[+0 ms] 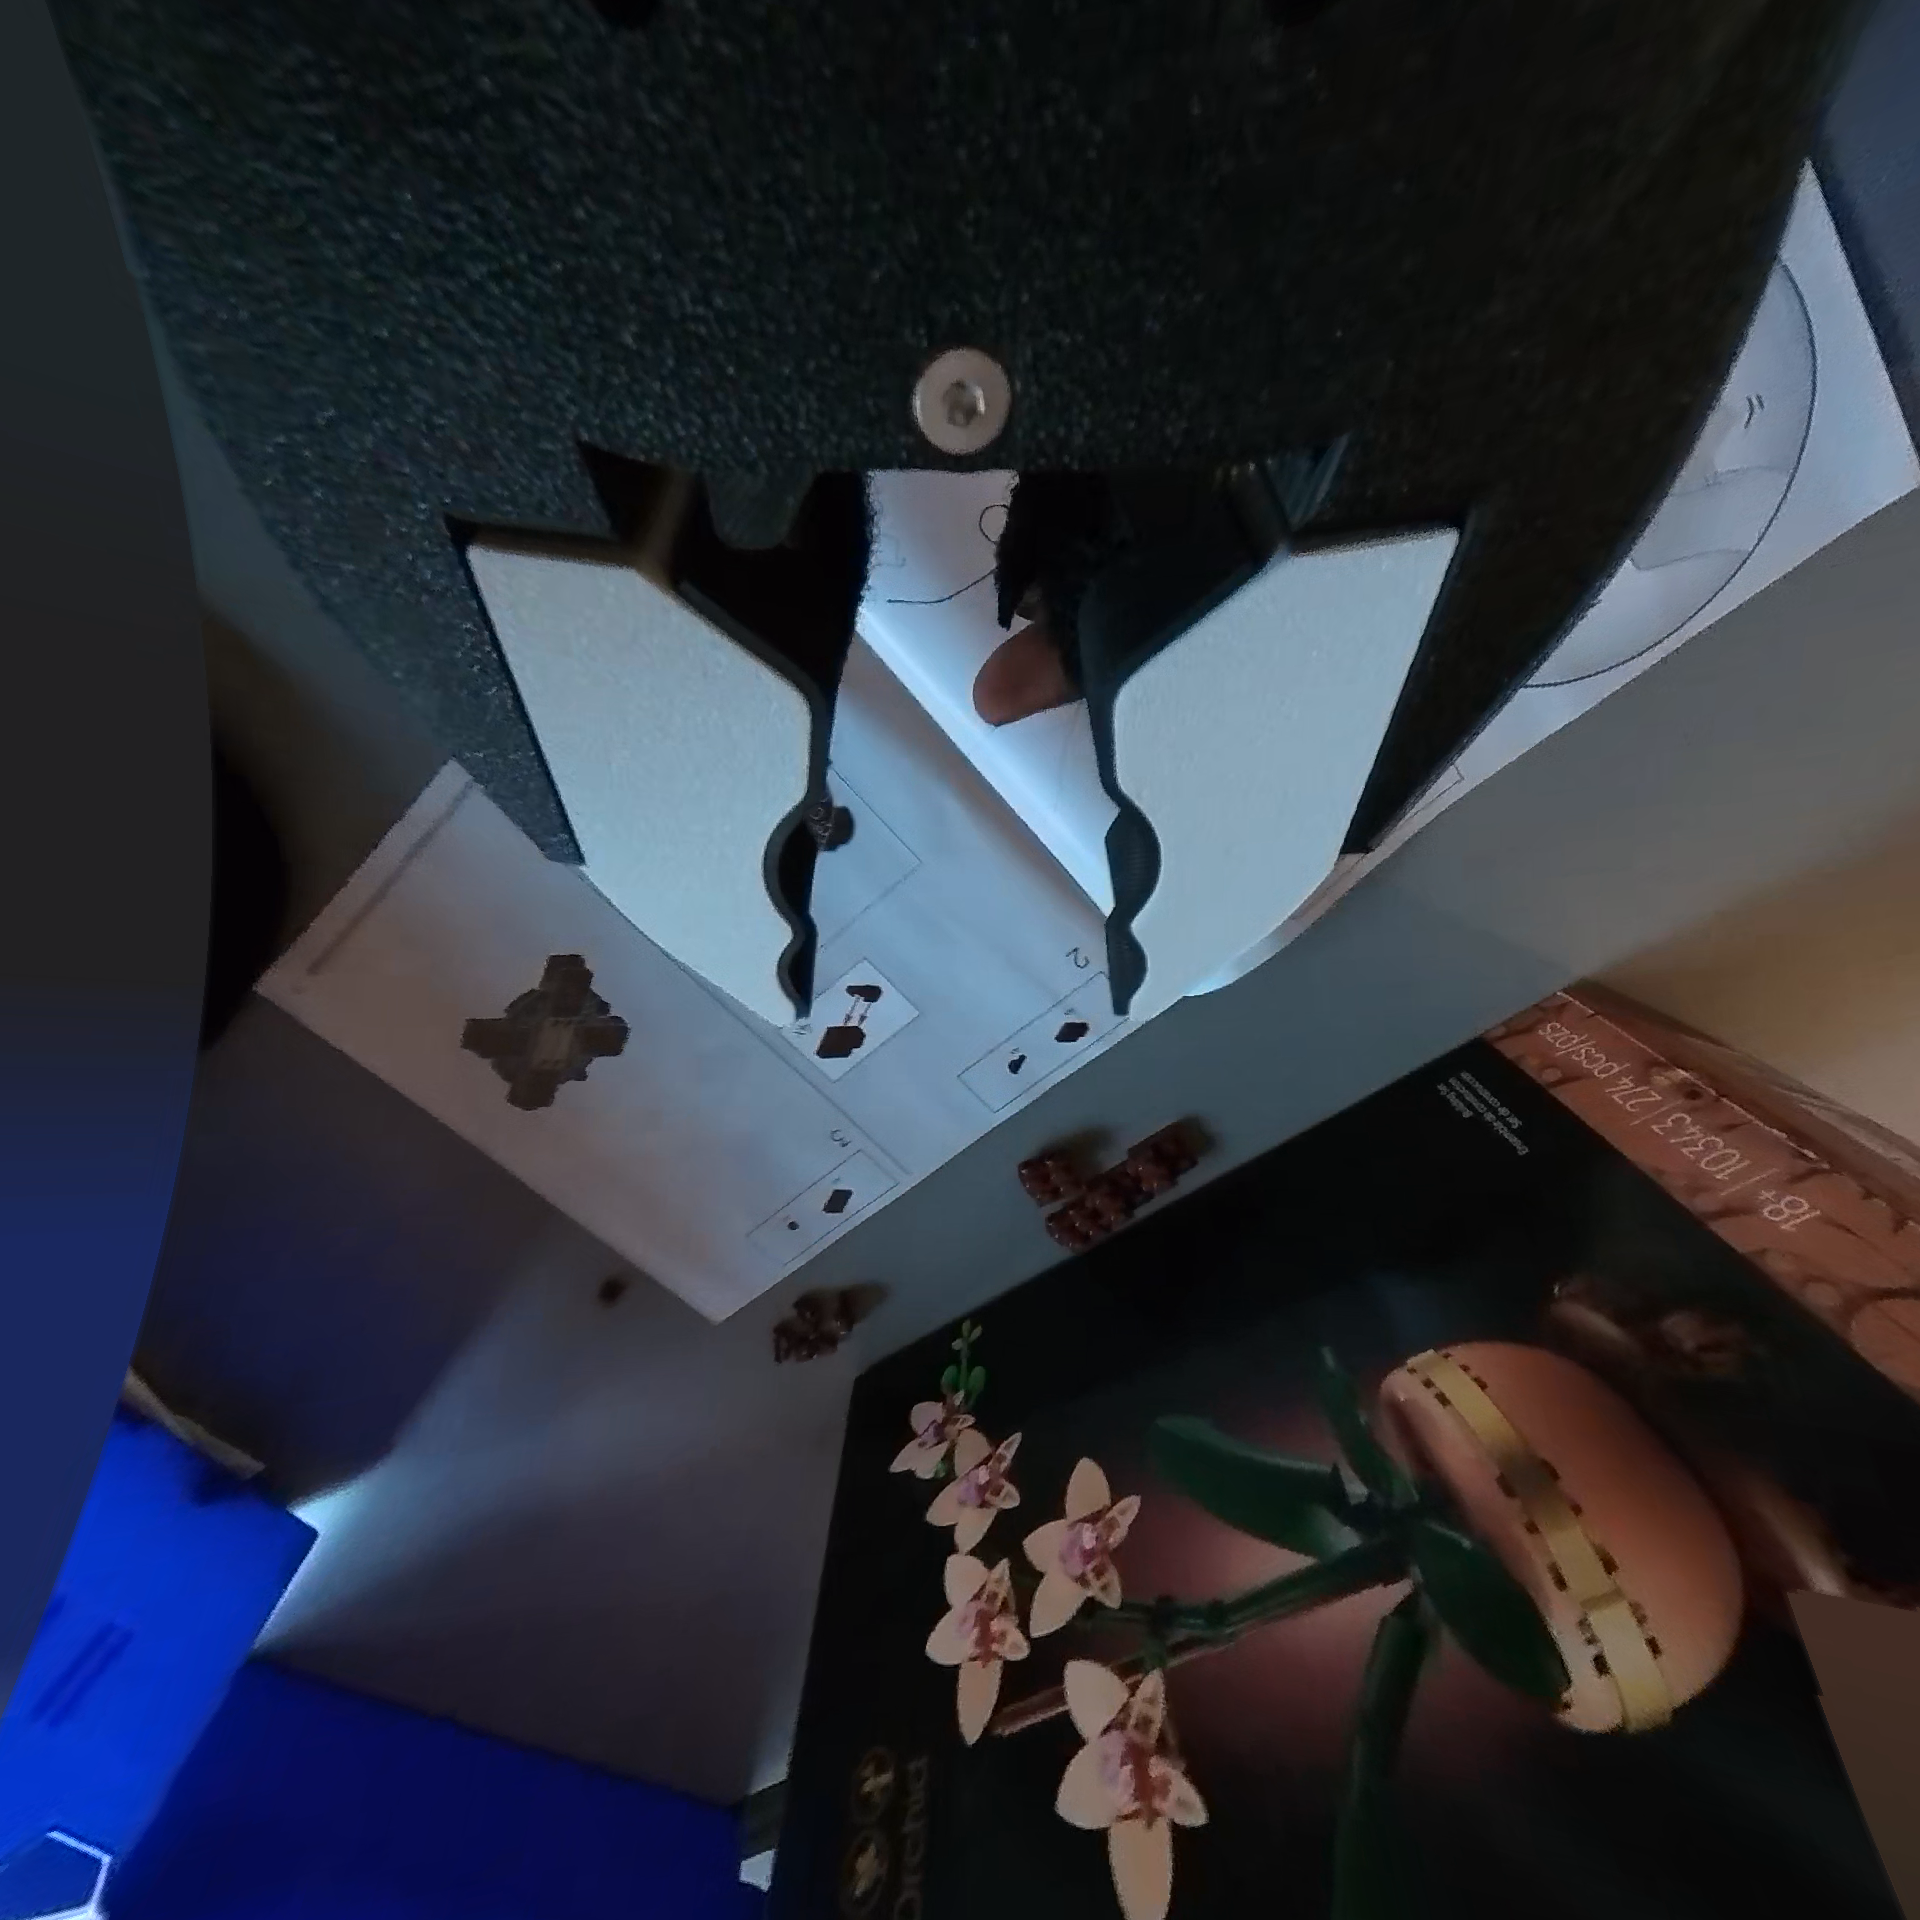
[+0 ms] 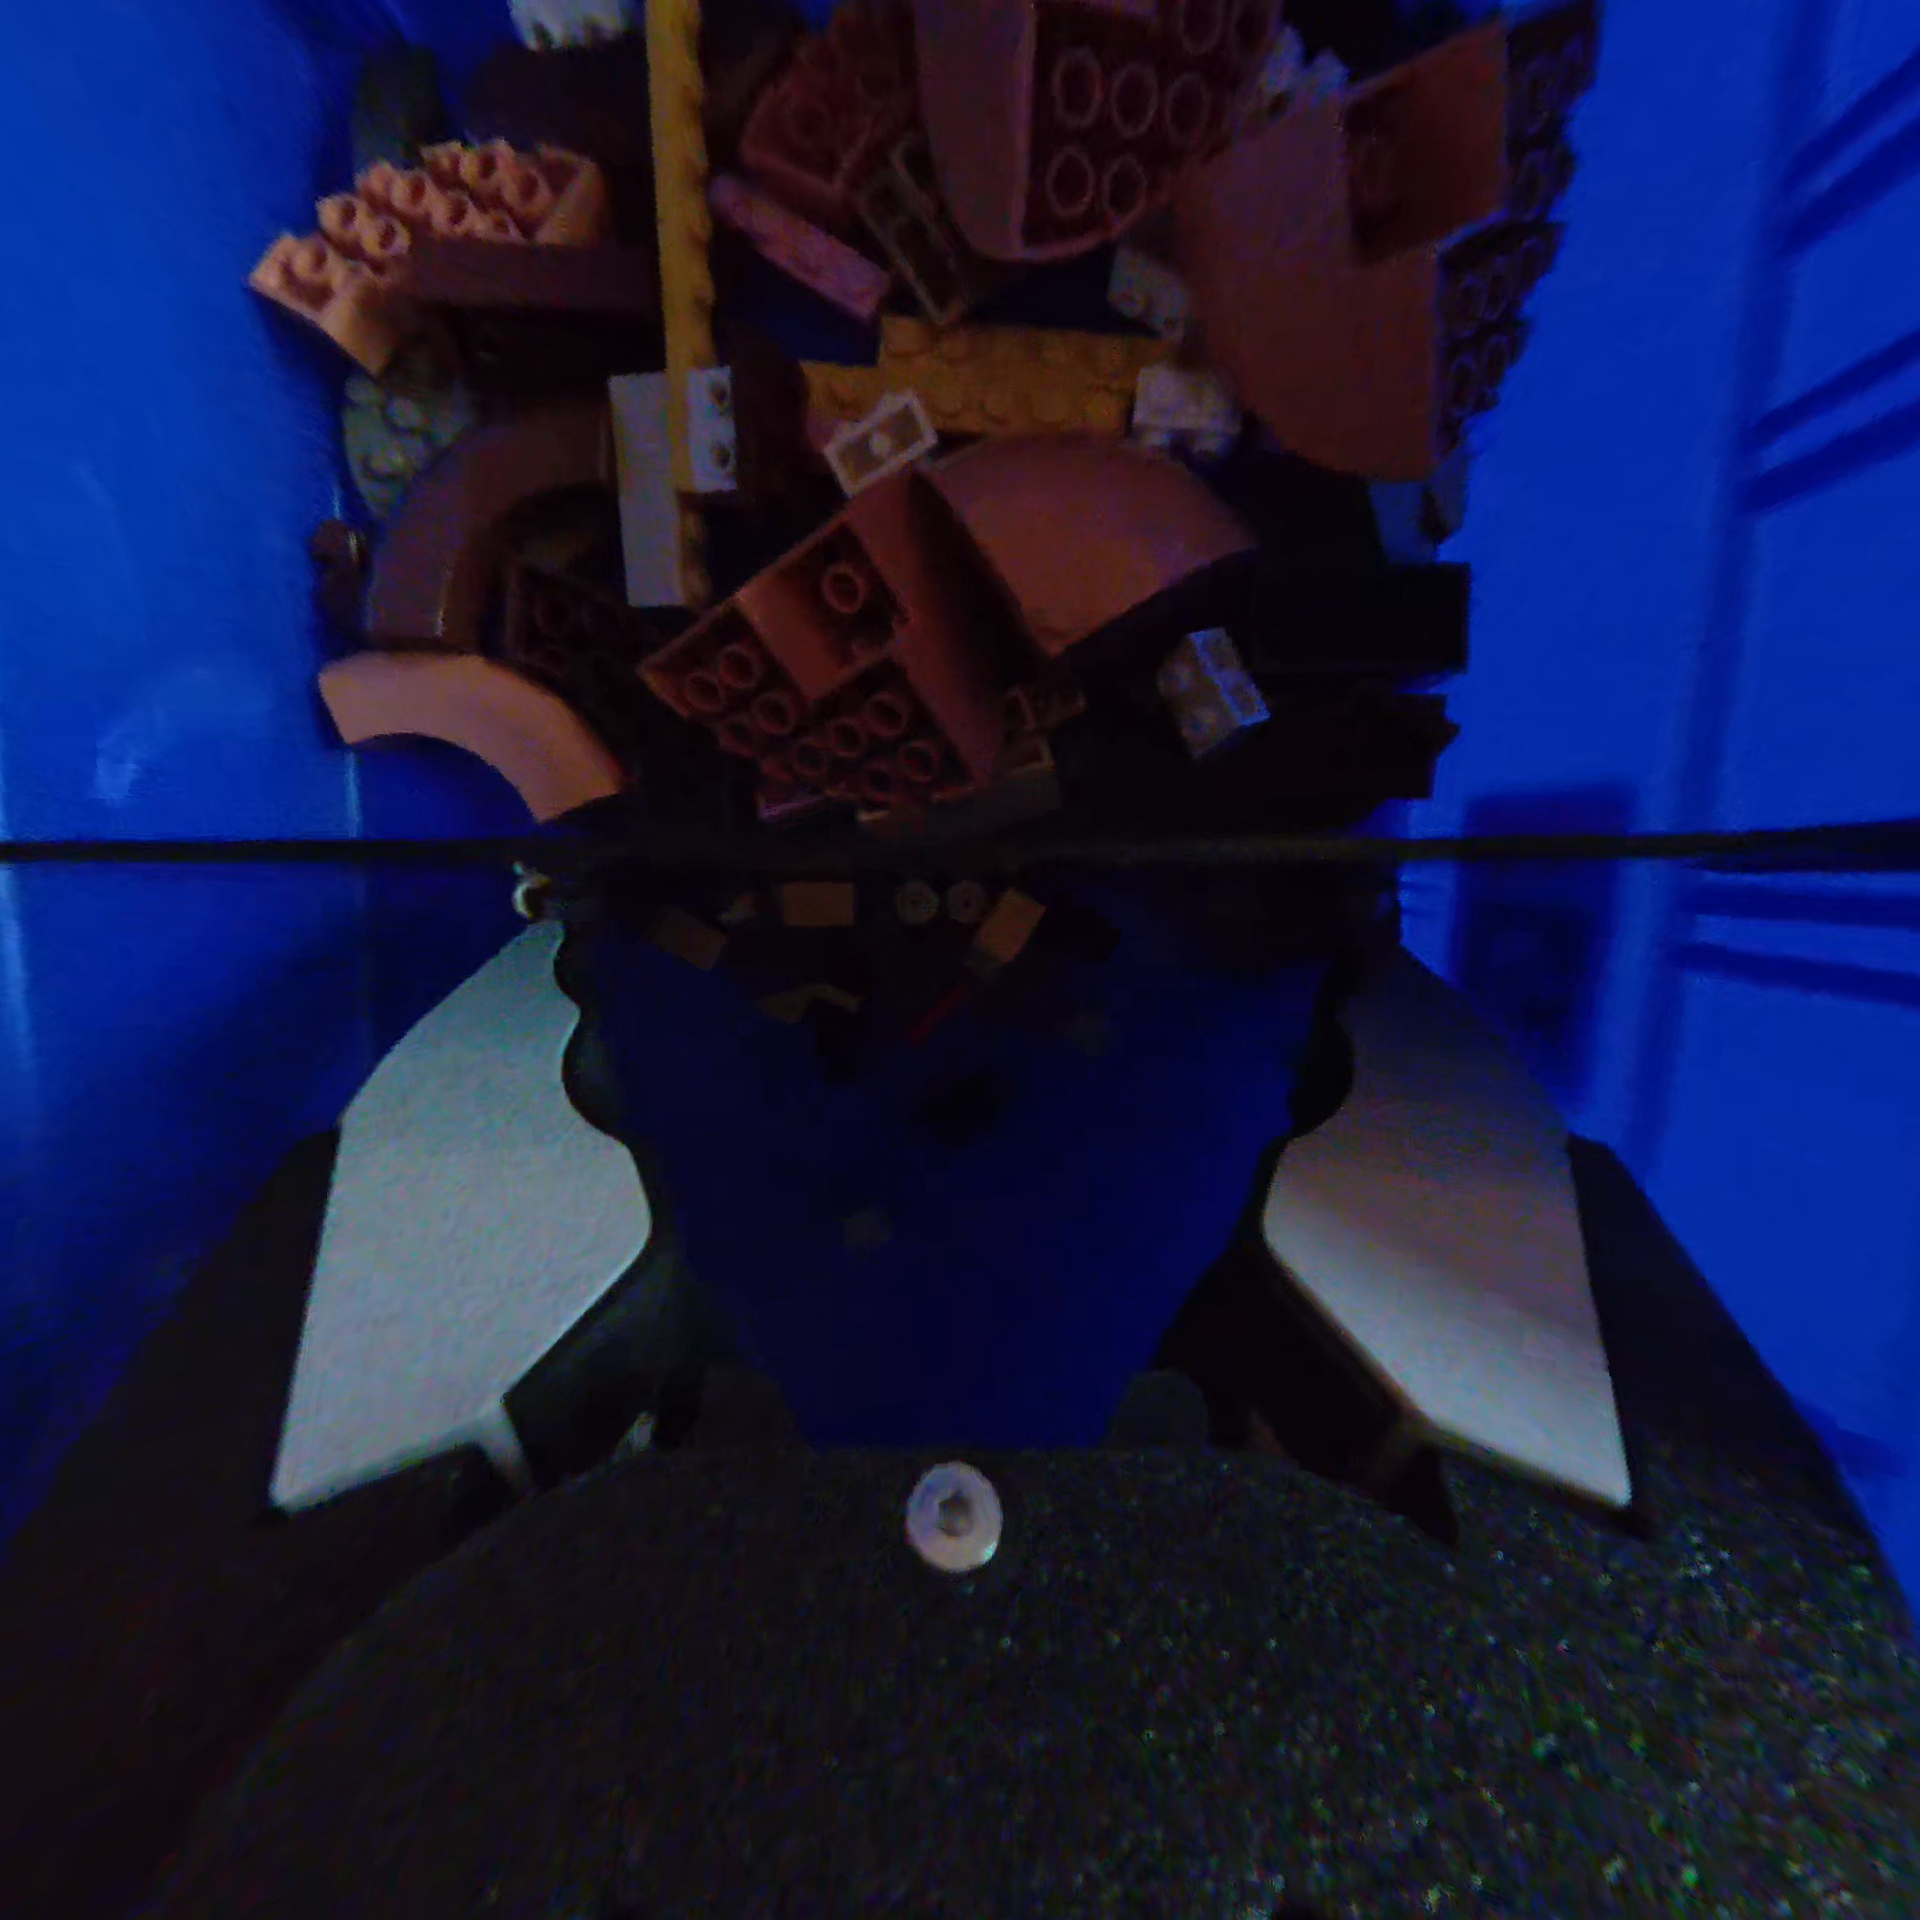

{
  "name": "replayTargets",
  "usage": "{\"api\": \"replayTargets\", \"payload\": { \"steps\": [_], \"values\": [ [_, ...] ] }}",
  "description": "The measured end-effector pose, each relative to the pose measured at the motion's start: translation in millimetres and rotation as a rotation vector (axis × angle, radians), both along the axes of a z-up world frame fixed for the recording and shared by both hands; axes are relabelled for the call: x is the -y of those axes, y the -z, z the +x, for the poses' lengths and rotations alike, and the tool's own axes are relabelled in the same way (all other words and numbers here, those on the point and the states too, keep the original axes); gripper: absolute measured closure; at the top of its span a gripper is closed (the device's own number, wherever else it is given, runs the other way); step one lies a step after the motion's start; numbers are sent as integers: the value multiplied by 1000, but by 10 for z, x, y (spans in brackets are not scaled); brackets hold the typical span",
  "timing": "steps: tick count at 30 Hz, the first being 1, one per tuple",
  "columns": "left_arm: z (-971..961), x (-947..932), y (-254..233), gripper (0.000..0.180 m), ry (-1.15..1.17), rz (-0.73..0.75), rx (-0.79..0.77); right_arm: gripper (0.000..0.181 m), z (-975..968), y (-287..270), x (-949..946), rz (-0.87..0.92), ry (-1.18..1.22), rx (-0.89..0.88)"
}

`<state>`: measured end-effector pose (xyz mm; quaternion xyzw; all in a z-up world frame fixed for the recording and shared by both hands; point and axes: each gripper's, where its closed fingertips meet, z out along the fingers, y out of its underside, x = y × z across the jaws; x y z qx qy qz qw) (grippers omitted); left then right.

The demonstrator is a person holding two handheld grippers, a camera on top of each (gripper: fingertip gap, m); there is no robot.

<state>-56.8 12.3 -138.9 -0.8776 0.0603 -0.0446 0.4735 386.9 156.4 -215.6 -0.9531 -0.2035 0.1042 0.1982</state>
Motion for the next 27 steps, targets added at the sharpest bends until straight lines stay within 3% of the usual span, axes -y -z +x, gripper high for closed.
{"api": "replayTargets", "payload": {
  "steps": [4,7,11,12,14,17,18,27],
  "values": [
    [-35,-21,19,127,-4,-3,-1,68,-90,-84,178,-38,-60,-19],
    [-12,-25,9,127,2,-4,-1,82,50,-188,146,30,-40,26],
    [13,-37,13,127,13,-5,-7,151,300,-225,165,45,-38,126],
    [17,-33,8,127,13,-4,-9,161,385,-240,173,62,-43,190],
    [21,-26,0,127,9,0,-7,156,519,-241,163,98,-77,324],
    [22,-19,6,127,7,-2,-4,126,520,-137,134,98,-122,399],
    [21,-19,12,127,7,-4,-6,129,491,-133,123,94,-116,381],
    [-8,-1,7,127,0,-2,-10,86,273,-13,123,-39,-56,85]
  ]
}}
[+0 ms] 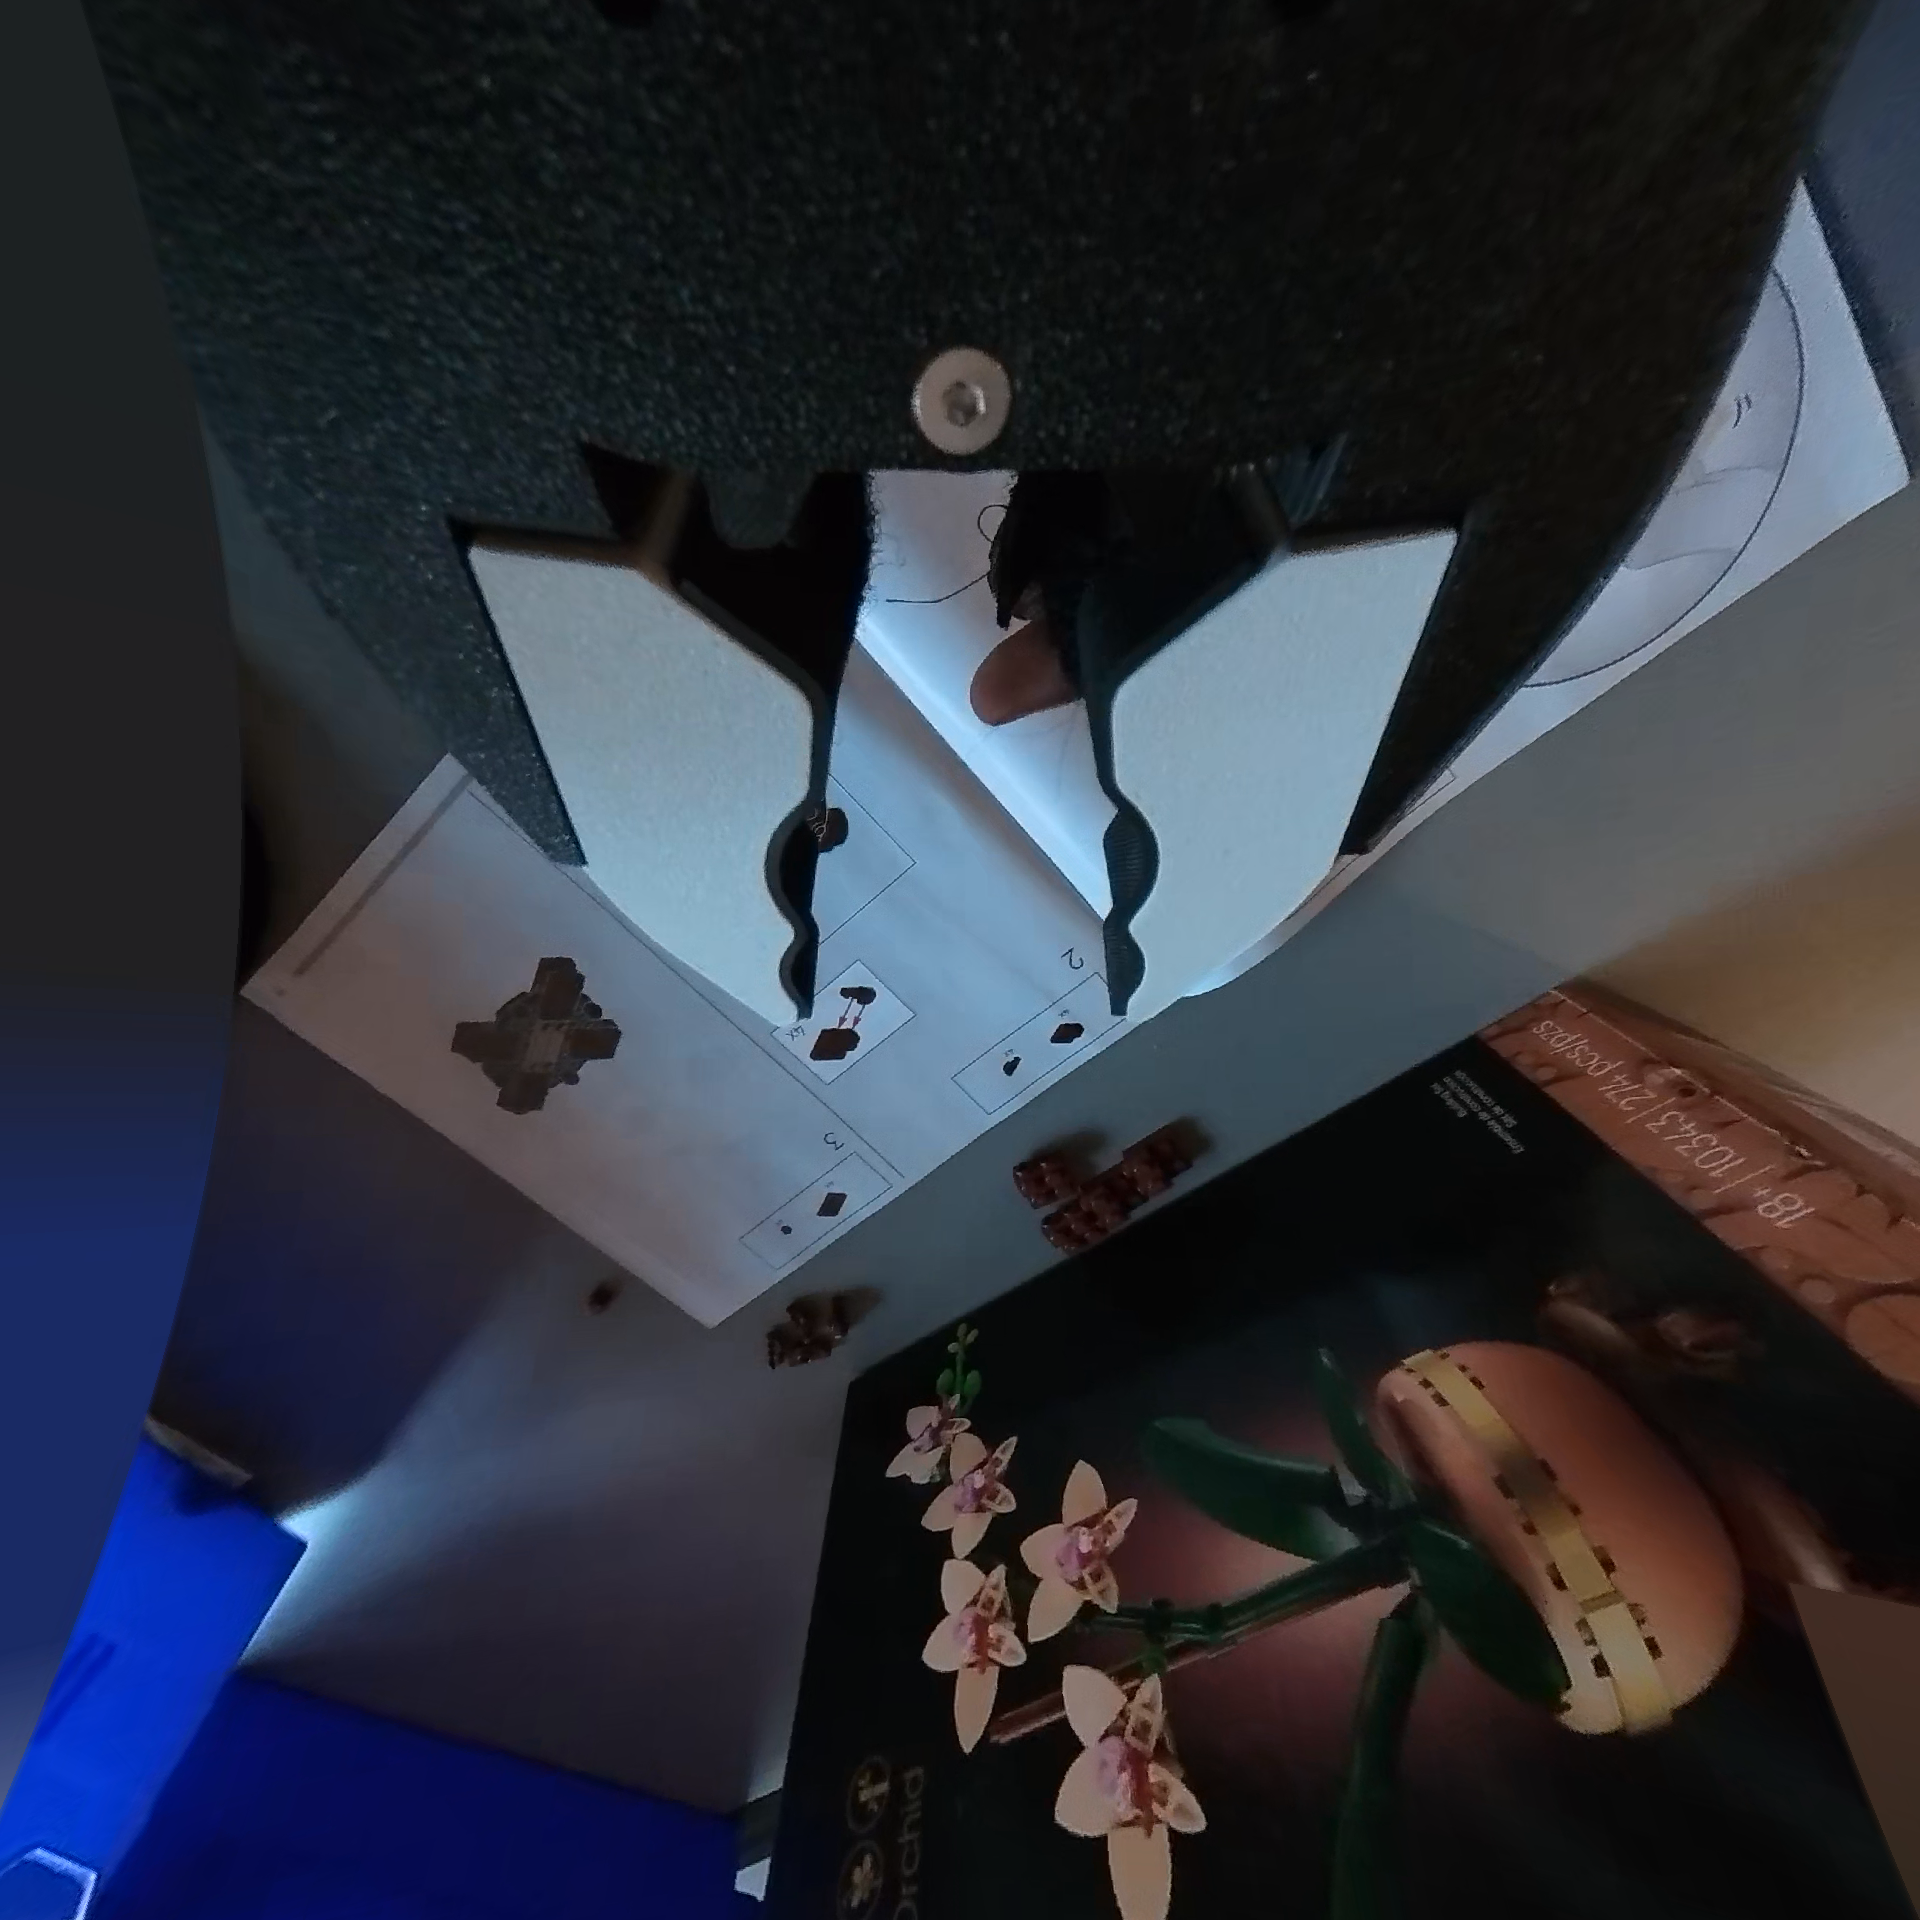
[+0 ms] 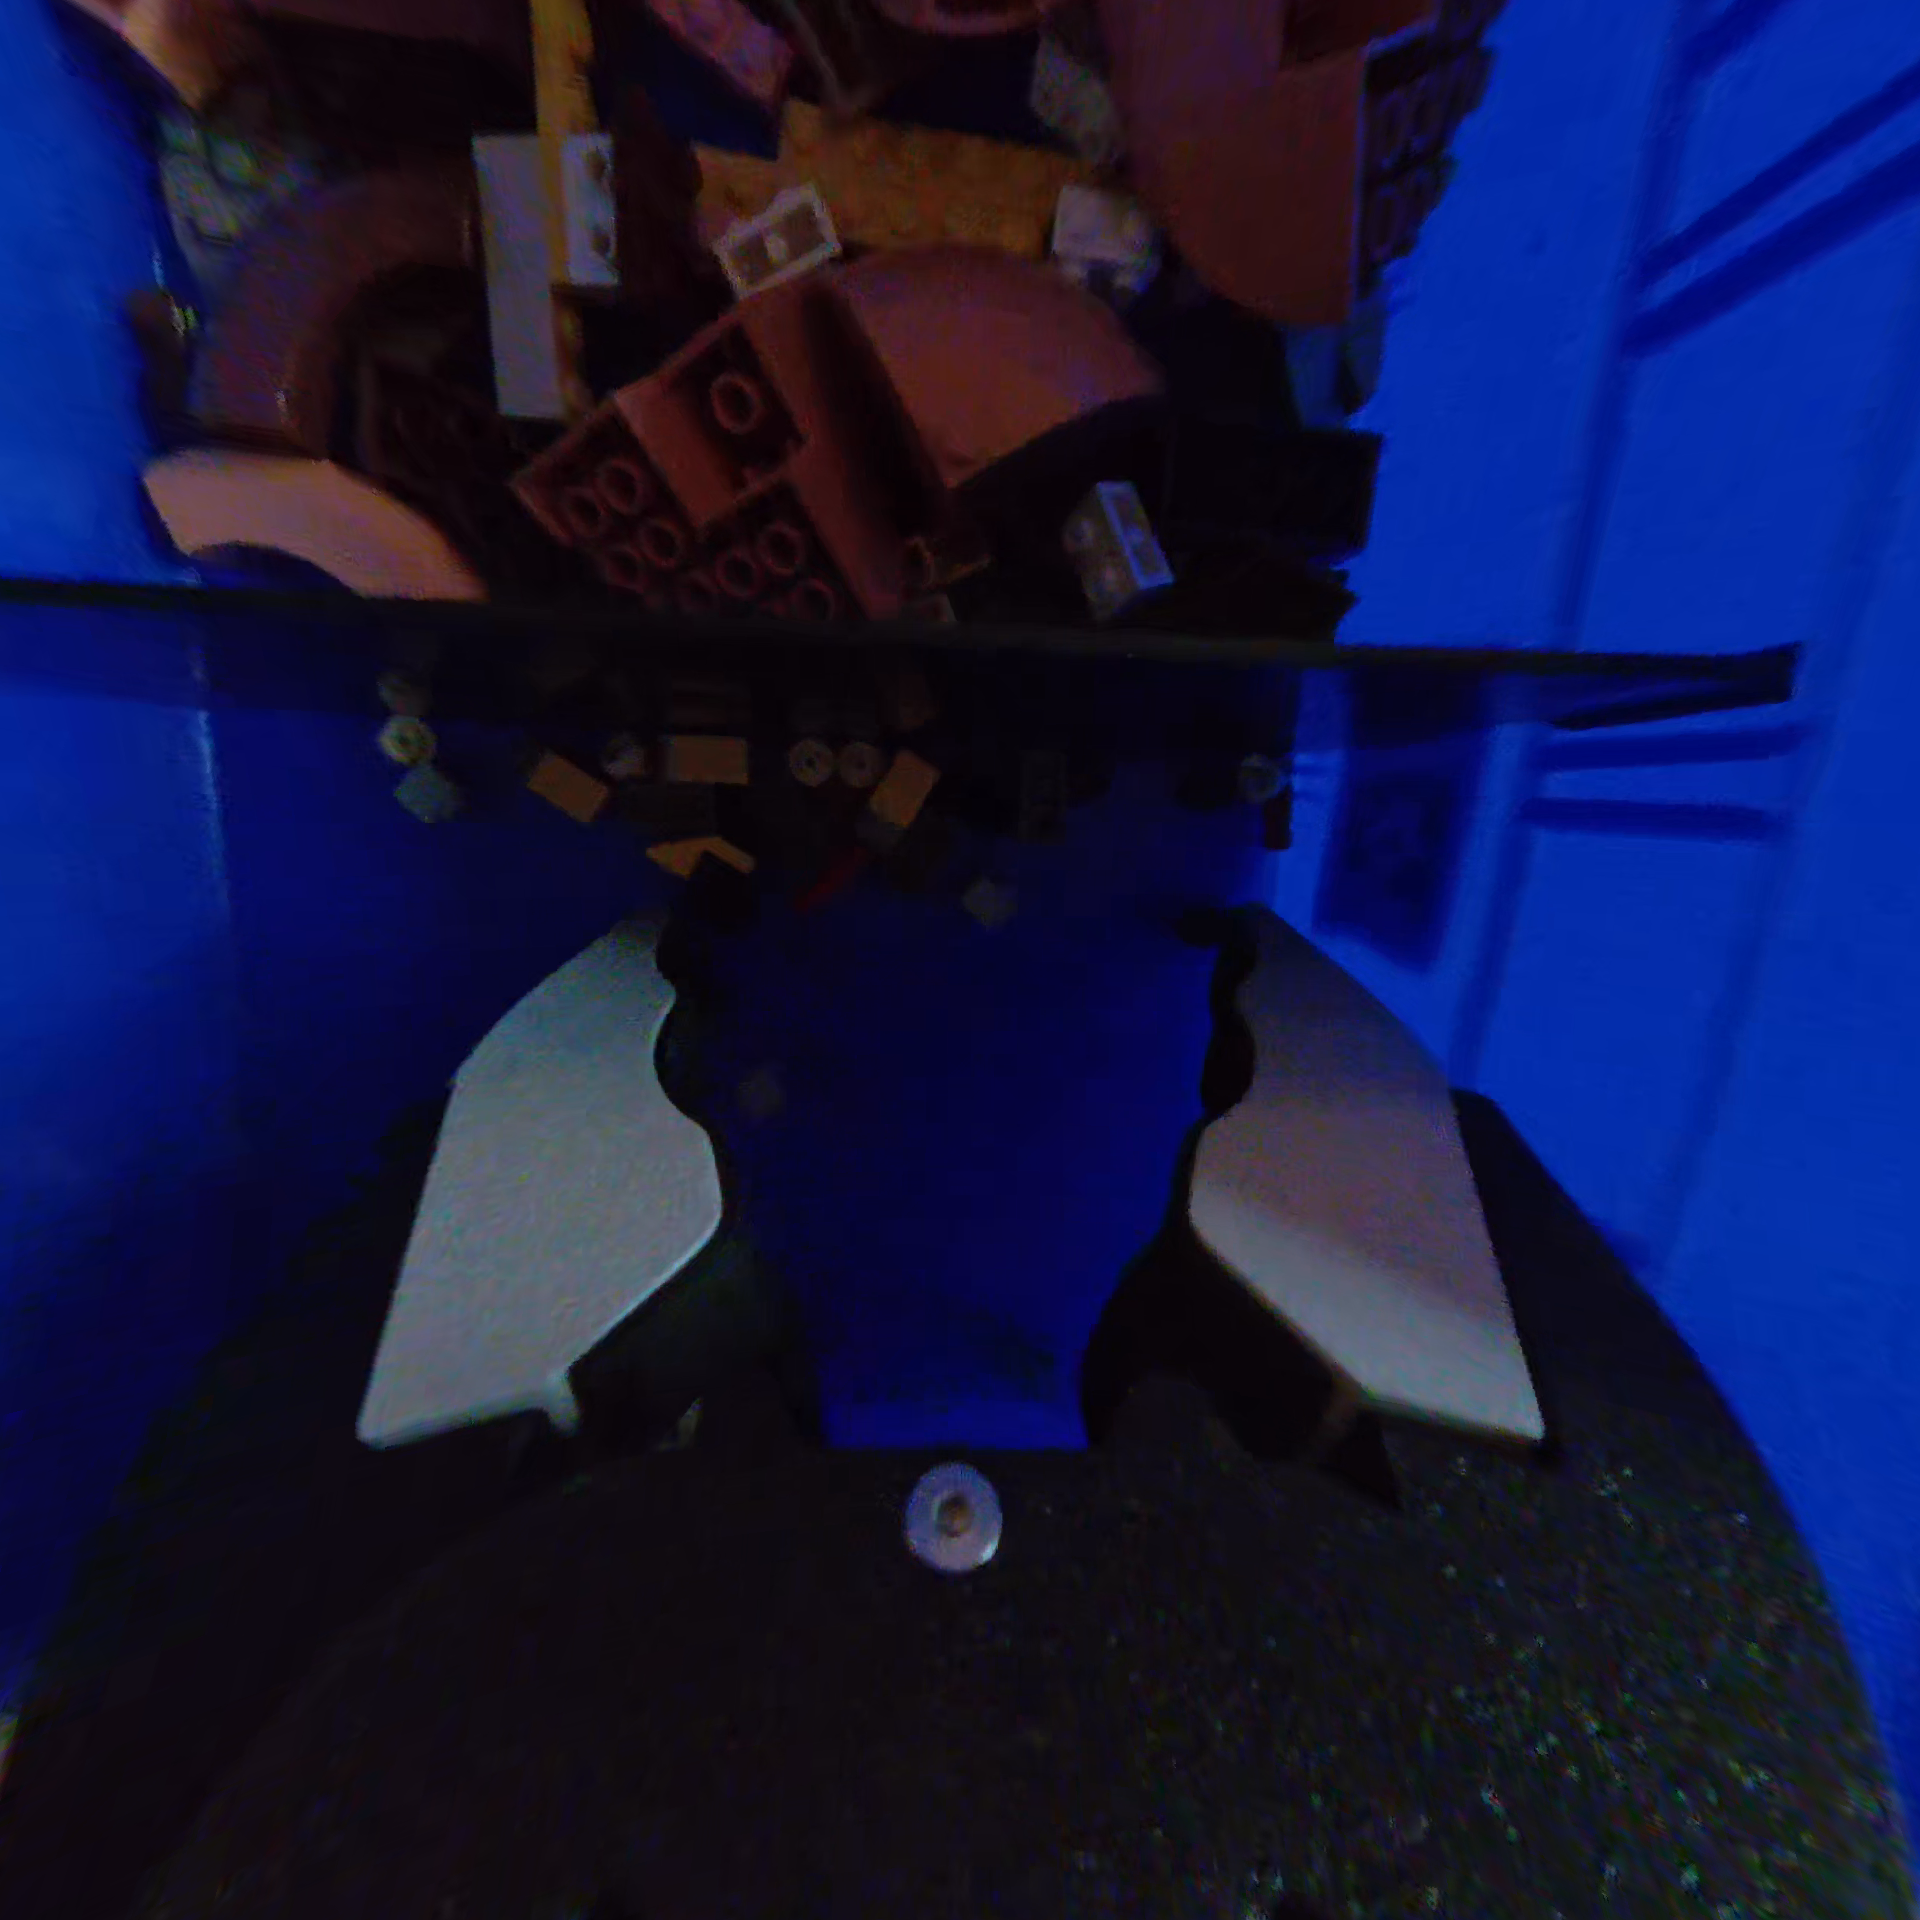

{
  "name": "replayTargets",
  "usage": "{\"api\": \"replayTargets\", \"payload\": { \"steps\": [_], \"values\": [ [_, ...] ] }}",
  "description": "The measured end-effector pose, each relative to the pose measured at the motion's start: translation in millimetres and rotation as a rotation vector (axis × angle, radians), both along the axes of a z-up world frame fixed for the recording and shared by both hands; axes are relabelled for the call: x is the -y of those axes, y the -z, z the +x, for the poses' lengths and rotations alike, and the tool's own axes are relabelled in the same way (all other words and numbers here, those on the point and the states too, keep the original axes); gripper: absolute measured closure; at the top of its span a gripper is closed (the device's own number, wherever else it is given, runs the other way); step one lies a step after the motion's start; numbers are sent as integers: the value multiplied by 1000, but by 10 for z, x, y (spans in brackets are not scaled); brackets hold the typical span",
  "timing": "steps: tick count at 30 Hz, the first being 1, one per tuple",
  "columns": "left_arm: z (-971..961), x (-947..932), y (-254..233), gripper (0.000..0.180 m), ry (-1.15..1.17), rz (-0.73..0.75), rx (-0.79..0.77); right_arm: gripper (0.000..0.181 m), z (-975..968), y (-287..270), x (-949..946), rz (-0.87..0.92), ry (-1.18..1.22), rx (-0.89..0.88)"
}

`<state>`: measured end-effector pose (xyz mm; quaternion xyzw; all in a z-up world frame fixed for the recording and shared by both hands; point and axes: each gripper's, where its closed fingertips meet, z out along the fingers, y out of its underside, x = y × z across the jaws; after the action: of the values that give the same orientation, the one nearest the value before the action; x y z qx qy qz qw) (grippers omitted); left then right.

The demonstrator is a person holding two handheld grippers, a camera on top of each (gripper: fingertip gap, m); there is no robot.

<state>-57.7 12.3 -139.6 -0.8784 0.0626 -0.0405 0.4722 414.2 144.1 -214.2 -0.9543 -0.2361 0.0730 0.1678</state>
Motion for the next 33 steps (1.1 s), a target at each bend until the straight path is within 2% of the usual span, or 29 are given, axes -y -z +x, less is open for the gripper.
{"api": "replayTargets", "payload": {
  "steps": [4,6,8,10,12,15,17,20,24,26,28,31,33],
  "values": [
    [-5,-1,9,127,2,-4,-6,86,-31,-1,11,16,-18,-1],
    [0,-4,0,127,1,-4,-6,103,-40,-22,69,7,-37,7],
    [33,3,-41,128,0,1,-3,129,-105,-46,160,-11,-81,-22],
    [19,-4,-26,127,3,0,-4,133,-33,-98,218,-9,-84,3],
    [23,-3,-24,127,9,-2,-10,136,137,-177,127,80,-55,80],
    [28,-23,-15,128,16,-1,-13,170,171,-333,-96,255,-23,85],
    [42,-24,-40,128,20,8,-14,171,196,-349,-198,315,-12,137],
    [48,-22,-57,128,21,13,-17,168,225,-231,-245,261,45,165],
    [41,-8,-37,128,22,4,-17,147,219,-119,-302,220,121,150],
    [35,-6,-25,128,20,-1,-17,146,216,-101,-309,208,144,133],
    [22,-5,-18,128,18,-1,-14,152,184,-74,-301,180,158,85],
    [13,-12,-13,129,17,-2,-14,174,70,-42,-253,108,173,-62],
    [22,-15,-20,129,22,2,-16,177,28,-43,-202,90,129,-73]
  ]
}}
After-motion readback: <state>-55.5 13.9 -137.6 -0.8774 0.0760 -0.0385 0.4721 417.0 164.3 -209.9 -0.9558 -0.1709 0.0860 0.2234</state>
